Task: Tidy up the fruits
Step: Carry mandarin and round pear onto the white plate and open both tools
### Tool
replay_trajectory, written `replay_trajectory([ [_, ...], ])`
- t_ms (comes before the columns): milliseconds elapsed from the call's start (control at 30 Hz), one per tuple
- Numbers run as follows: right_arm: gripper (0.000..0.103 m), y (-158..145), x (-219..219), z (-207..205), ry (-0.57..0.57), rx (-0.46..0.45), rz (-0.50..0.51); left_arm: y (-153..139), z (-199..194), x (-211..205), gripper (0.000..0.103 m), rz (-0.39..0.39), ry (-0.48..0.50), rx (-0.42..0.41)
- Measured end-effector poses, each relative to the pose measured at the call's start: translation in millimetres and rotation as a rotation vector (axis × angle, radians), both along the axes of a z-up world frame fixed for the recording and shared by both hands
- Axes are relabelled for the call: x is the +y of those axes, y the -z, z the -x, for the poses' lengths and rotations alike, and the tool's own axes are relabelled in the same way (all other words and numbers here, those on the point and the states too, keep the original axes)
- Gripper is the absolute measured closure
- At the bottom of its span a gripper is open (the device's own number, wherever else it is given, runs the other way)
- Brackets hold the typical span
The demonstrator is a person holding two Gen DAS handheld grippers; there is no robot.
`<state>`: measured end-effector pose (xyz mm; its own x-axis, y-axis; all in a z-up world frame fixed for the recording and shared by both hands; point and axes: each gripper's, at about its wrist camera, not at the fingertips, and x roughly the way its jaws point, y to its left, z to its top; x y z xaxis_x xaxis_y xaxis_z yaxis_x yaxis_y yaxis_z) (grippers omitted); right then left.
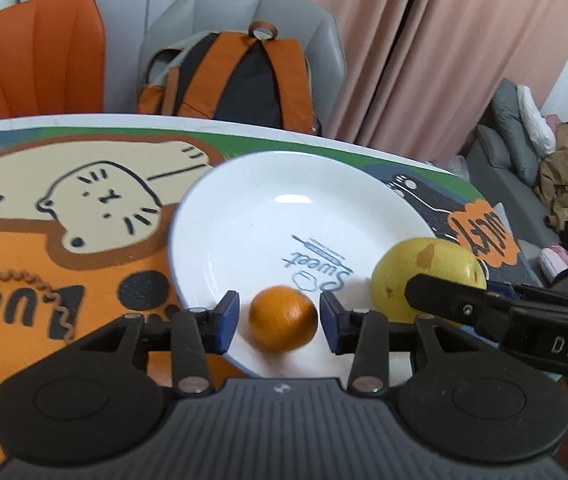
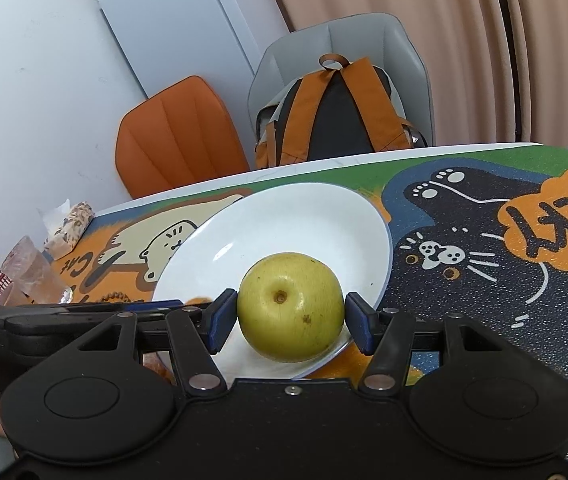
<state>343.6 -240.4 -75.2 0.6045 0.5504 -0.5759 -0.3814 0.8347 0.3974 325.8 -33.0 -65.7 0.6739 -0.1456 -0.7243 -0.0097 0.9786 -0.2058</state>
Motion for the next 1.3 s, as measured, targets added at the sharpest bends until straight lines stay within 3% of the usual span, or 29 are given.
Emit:
replay_trajectory([
  [433, 0.048, 0, 19, 4, -0.014, 0.002, -0.006, -32, 29, 22, 0.060, 0.007, -0.040, -0.048],
  [633, 0.048, -1, 30, 6, -0.029, -0.004, -0.001, -39, 44, 37, 0.054, 0.008, -0.084, -0.057],
  [900, 0.047, 6, 43, 6, -0.035, 0.010, 0.038, -44, 67, 56, 0.036, -0.007, -0.147, -0.056],
  [1000, 0.047, 7, 45, 10, -0.033, 0.028, 0.059, -44, 75, 62, 0.033, -0.015, -0.161, -0.058],
  [1300, 0.049, -19, 36, 33, -0.011, -0.032, 0.050, -49, 100, 70, 0.031, -0.020, -0.189, -0.070],
])
